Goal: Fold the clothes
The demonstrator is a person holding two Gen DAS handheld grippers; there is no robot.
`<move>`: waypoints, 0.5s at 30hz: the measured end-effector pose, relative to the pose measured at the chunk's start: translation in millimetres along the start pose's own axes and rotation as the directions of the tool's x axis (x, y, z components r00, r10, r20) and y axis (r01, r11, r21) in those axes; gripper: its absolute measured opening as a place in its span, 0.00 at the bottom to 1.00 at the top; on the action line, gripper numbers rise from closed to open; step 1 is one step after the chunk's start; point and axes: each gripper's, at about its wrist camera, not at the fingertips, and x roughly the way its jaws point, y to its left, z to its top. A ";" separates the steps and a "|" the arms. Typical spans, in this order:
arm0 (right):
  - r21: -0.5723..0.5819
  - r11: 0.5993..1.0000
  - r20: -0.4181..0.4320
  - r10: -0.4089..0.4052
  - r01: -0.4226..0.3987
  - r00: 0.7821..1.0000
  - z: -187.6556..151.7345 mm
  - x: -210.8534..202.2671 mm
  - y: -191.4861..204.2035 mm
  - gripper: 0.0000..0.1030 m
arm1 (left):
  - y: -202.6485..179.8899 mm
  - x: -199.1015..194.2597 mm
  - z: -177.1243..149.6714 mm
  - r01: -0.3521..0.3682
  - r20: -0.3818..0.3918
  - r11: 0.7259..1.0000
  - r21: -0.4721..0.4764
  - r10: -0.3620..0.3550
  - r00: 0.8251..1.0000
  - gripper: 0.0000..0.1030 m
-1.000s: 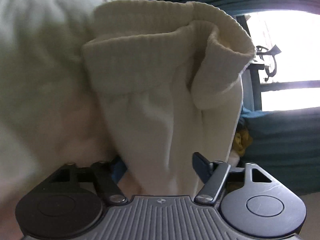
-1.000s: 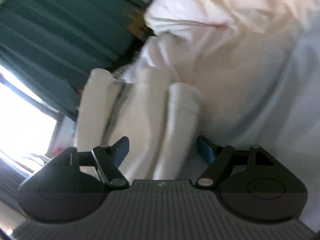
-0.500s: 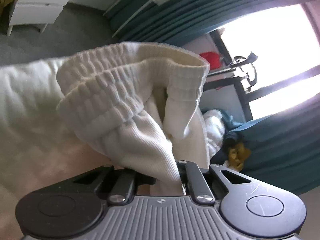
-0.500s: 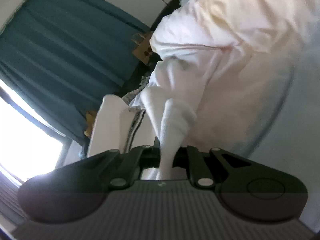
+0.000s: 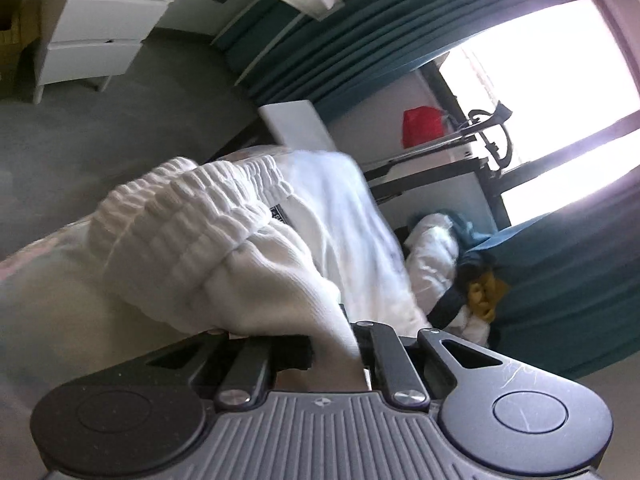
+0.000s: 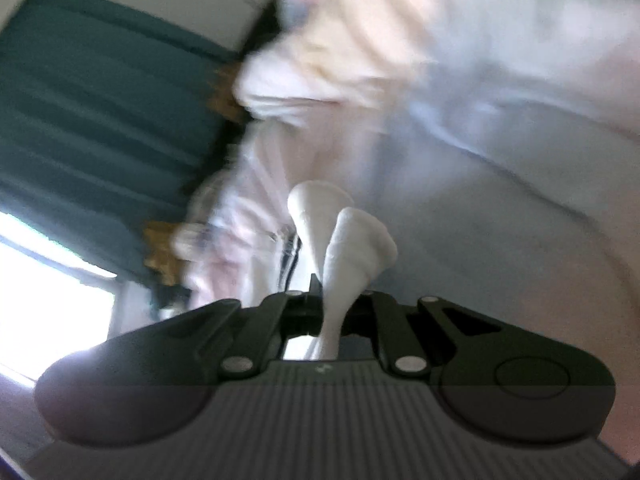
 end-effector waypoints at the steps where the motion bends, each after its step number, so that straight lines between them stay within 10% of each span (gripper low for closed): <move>1: 0.051 0.998 -0.018 -0.023 0.024 1.000 -2.3 -3.8 -12.3 0.08 | 12.3 -0.4 -3.1 -0.004 -0.010 0.999 0.037 0.004 1.000 0.10; 9: 0.284 0.957 -0.123 -0.018 0.052 0.992 -3.3 0.0 -57.7 0.12 | 39.8 -10.5 -42.2 -0.010 -0.037 0.978 0.209 0.018 0.999 0.22; 13: 0.243 0.967 -0.105 -0.054 0.078 0.993 -1.2 -16.4 -51.8 0.31 | 26.6 -36.7 -66.8 -0.018 -0.036 0.940 0.339 0.032 0.999 0.58; 15: 0.224 0.970 -0.042 -0.091 0.098 0.995 0.6 -33.6 -49.2 0.38 | 18.7 -48.4 -81.8 -0.049 -0.035 0.921 0.386 0.068 0.997 0.60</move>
